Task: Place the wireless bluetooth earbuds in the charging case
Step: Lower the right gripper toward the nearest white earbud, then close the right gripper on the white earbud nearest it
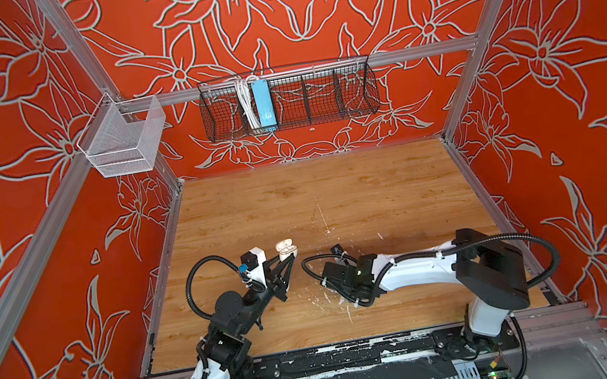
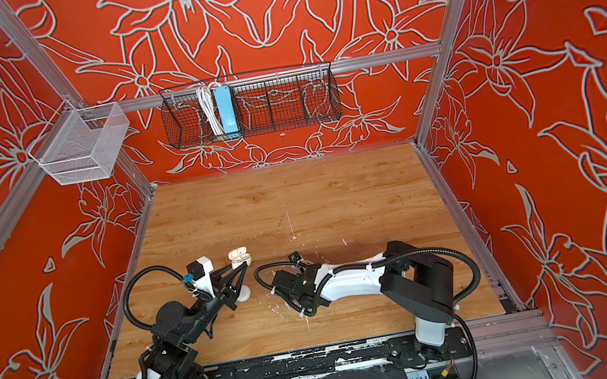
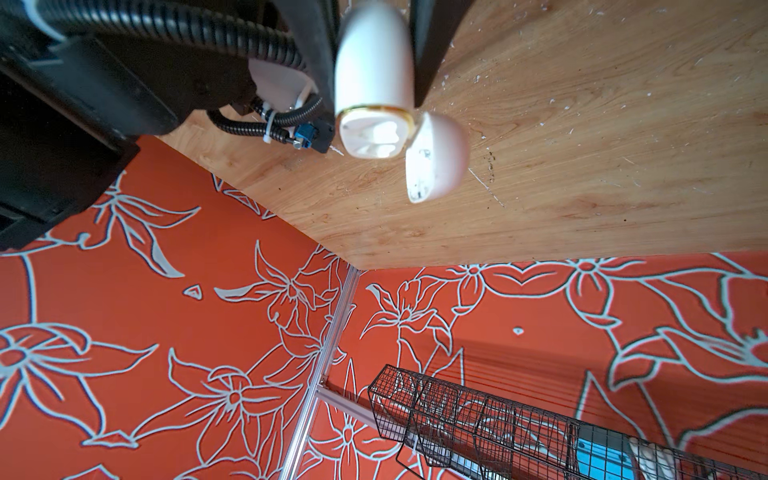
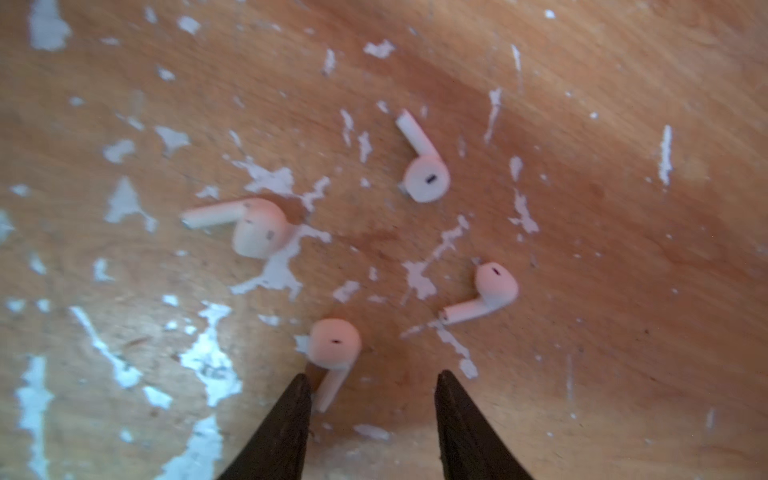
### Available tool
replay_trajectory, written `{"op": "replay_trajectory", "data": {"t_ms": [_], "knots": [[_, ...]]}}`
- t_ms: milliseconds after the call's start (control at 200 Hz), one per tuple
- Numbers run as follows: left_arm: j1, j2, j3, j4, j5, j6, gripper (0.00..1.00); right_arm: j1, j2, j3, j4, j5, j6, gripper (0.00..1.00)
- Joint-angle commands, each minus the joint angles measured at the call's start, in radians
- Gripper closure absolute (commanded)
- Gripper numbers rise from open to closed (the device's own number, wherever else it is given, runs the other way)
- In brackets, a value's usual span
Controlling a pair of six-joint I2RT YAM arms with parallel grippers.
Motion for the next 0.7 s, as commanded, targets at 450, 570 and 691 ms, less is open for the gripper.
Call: {"op": "replay_trajectory", "data": {"t_ms": [450,570,691], "knots": [[-0.003,0.000,0.031,0.008,-0.006,0.004,1.00,-0.008,-0.063,-0.097,0.237,-0.116,-0.010,0.50],[-0.004,0.007,0.031,0.014,0.002,0.006,1.00,-0.039,-0.054,-0.115,0.245,-0.117,-0.003,0.50],[-0.004,0.016,0.031,0.030,0.020,0.012,1.00,-0.058,-0.059,-0.135,0.248,-0.108,0.001,0.50]]}}
